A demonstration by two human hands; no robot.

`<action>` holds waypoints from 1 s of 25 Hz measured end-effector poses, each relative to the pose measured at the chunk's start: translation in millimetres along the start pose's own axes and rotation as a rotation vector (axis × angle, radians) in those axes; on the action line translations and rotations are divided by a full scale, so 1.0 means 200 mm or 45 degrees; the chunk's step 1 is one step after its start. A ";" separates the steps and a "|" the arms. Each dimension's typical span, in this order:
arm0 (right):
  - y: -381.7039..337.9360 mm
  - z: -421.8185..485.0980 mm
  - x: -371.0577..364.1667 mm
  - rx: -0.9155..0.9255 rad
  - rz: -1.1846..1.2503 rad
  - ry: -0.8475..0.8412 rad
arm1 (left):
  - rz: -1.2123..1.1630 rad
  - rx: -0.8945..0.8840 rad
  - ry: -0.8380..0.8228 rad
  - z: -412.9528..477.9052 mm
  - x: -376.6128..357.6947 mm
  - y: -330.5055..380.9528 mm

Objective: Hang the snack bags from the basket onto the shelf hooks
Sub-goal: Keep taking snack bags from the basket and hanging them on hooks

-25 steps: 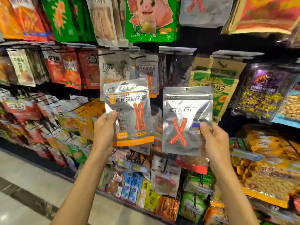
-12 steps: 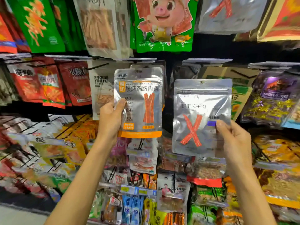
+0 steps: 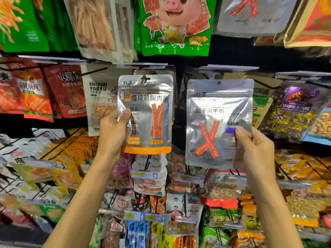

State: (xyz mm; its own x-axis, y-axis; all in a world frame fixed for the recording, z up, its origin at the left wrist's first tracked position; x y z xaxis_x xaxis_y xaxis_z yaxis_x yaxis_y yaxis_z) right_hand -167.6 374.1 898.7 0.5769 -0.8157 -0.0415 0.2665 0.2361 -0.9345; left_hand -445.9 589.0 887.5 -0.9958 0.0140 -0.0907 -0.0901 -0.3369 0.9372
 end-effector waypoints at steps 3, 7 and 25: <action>0.00 0.03 -0.04 0.012 0.021 -0.018 | 0.012 -0.006 -0.017 0.01 -0.02 -0.01; 0.04 0.06 -0.08 -0.013 0.016 -0.022 | -0.023 0.005 -0.047 0.01 -0.03 -0.01; 0.19 0.31 -0.19 -0.026 -0.103 -0.022 | 0.128 0.028 0.052 0.16 -0.17 -0.13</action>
State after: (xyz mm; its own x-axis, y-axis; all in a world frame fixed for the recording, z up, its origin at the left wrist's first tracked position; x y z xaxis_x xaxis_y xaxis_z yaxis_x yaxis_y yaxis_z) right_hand -131.4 447.9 887.1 0.5674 -0.8224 0.0405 0.2969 0.1585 -0.9417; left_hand -409.6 627.2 876.8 -0.9983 -0.0570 -0.0094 0.0090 -0.3143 0.9493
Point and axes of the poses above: each hand's wrist, its own z-axis towards the middle knuckle, its own x-axis out of the back of the hand, y = z × x, the point moved 8 cm from there along z, towards the middle knuckle, and after that the axes turned 7 degrees about y, right-handed, at the moved point
